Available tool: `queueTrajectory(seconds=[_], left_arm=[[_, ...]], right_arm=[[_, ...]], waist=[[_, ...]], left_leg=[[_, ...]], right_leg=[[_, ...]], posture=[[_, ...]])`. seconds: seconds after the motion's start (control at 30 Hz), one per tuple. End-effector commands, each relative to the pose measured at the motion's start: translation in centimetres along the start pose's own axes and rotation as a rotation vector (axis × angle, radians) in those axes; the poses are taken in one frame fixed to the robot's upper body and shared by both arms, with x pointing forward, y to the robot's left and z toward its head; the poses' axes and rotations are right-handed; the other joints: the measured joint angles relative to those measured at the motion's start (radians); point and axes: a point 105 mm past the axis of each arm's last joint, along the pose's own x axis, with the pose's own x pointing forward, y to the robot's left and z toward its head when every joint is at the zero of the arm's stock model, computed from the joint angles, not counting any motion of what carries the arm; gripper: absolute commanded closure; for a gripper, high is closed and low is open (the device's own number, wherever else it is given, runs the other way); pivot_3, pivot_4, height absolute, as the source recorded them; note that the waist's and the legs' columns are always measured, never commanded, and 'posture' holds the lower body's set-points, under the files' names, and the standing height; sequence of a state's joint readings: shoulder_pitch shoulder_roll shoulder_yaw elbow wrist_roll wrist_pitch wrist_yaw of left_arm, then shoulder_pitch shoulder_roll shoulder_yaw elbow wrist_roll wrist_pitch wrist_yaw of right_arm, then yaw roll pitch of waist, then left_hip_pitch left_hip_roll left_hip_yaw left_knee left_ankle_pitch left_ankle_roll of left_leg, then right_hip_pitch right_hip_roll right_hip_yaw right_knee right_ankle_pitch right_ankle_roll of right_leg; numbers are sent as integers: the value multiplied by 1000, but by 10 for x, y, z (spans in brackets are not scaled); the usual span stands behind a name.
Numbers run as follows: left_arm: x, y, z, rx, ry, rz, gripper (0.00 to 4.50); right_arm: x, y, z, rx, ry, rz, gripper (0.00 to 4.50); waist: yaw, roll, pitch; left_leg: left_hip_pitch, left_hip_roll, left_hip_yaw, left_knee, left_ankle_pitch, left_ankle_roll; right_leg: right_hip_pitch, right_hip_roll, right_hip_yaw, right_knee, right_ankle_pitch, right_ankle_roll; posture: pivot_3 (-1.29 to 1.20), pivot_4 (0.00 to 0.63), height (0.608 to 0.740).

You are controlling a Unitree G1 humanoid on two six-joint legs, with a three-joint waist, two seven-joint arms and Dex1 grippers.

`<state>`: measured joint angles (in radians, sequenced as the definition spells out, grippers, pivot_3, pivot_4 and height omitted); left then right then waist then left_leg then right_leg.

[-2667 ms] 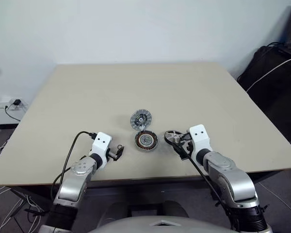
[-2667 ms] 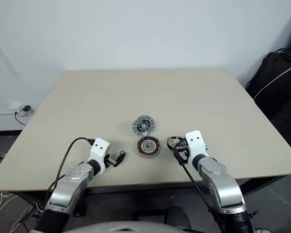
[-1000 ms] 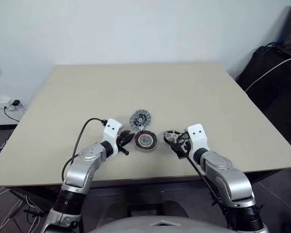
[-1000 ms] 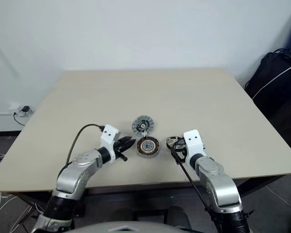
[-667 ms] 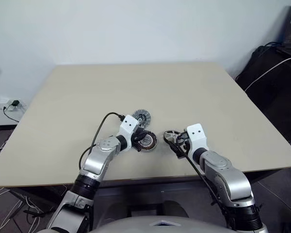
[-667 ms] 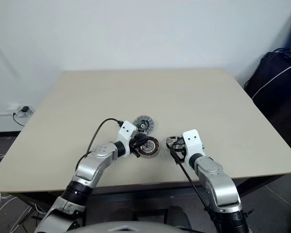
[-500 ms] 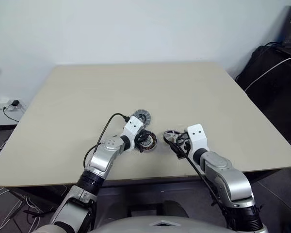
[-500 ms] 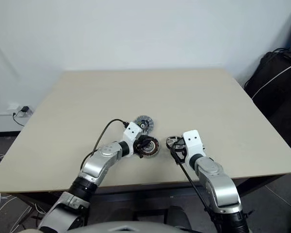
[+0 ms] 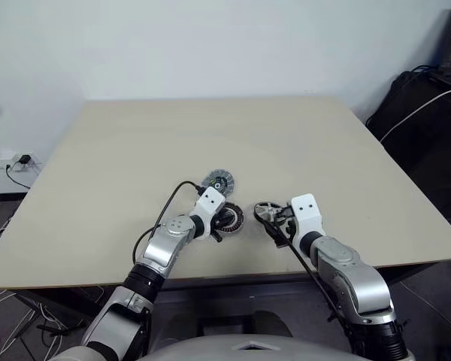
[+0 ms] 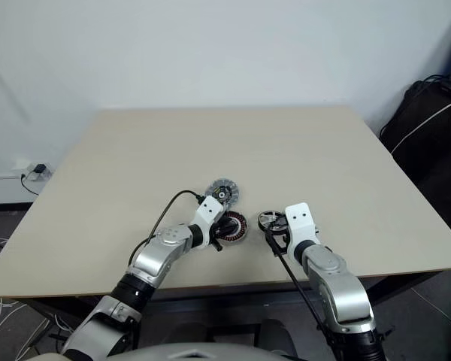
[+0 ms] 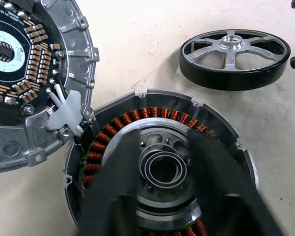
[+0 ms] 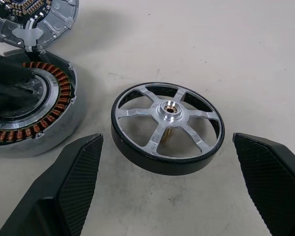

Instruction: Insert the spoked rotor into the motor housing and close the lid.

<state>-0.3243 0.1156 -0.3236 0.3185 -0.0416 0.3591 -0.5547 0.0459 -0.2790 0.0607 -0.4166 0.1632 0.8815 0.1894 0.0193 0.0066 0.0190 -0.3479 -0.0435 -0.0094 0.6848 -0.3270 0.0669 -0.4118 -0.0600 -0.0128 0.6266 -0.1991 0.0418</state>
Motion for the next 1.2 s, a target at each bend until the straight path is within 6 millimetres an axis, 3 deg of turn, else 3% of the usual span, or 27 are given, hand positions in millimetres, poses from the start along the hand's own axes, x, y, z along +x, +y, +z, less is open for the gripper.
queueTrajectory(seconds=[0.03, 0.1, 0.23, 0.33, 0.37, 0.43, 0.57, 0.8, 0.83, 1.0, 1.2], left_arm=[[-1, 1, 26, 20, -100, 10, 1850], [-6, 1, 36, 11, -153, 9, 1169], [-19, -1, 49, -7, -226, 9, 1169], [-31, -1, 46, -23, -235, 9, 2184], [-35, -1, 44, -28, -235, 17, 2530], [-44, 1, 38, -43, -230, 38, 3169], [-61, 7, 21, -74, -206, 94, 4500], [-86, 19, 2, -138, -219, 246, 4500], [-89, 20, 1, -135, -224, 266, 4500], [-100, 20, -3, -136, -277, 354, 4500], [-102, 12, -8, -99, -297, 376, 4500]], right_arm=[[-5, -2, 21, -20, -83, -12, 0], [-6, -1, 21, -21, -87, -5, 0], [-6, 1, 23, -24, -93, 11, 0], [-5, 6, 24, -27, -93, 34, 0], [-4, 7, 24, -30, -93, 40, 186], [-2, 12, 25, -40, -89, 56, 624], [7, 25, 30, -63, -87, 100, 1960], [28, 55, 38, -128, -60, 193, 4303], [30, 58, 39, -137, -56, 203, 4476], [40, 72, 38, -186, -6, 252, 4476], [37, 95, 37, -175, 37, 396, 4476]], waist=[[0, 0, 0], [0, 0, 0], [0, 0, 0], [-1, 0, 0], [-1, 0, 0], [-2, 0, 0], [-5, 0, 0], [-3, 0, 0], [-4, 0, 0], [-4, 0, 0], [-4, 1, 0]], left_leg=[[0, 0, 0, 0, 0, 0], [0, 0, 0, 0, 0, 0], [0, 0, 0, 0, 0, 0], [0, 1, 0, 0, 0, 0], [0, 1, 0, 0, 0, 0], [0, 1, 0, 0, 0, 0], [0, 1, 0, 0, 0, -1], [1, 0, 0, 0, 0, -1], [1, 0, -1, 0, 0, -1], [0, 1, -1, 0, 0, -2], [0, 1, -1, 0, 0, -1]], right_leg=[[0, 0, 0, 0, 0, 0], [0, 0, 0, 0, 0, 0], [-1, -2, 1, 0, 0, 0], [-1, -1, 1, 0, 0, 0], [-1, -1, 1, 0, 0, 0], [0, -1, 1, 0, 0, -1], [-1, -1, 1, 0, -1, -1], [0, -1, 1, 0, -1, -2], [0, -1, 1, 0, -1, -2], [-1, -2, 1, 0, -1, -3], [-1, -3, 0, 0, -3, -5]], posture=[[0, 0, 740], [0, 0, 740], [0, 0, 740], [0, 0, 740], [0, 0, 740], [0, 0, 740], [0, 0, 740], [0, 0, 740], [0, 0, 740], [0, 0, 740], [0, 0, 740]])
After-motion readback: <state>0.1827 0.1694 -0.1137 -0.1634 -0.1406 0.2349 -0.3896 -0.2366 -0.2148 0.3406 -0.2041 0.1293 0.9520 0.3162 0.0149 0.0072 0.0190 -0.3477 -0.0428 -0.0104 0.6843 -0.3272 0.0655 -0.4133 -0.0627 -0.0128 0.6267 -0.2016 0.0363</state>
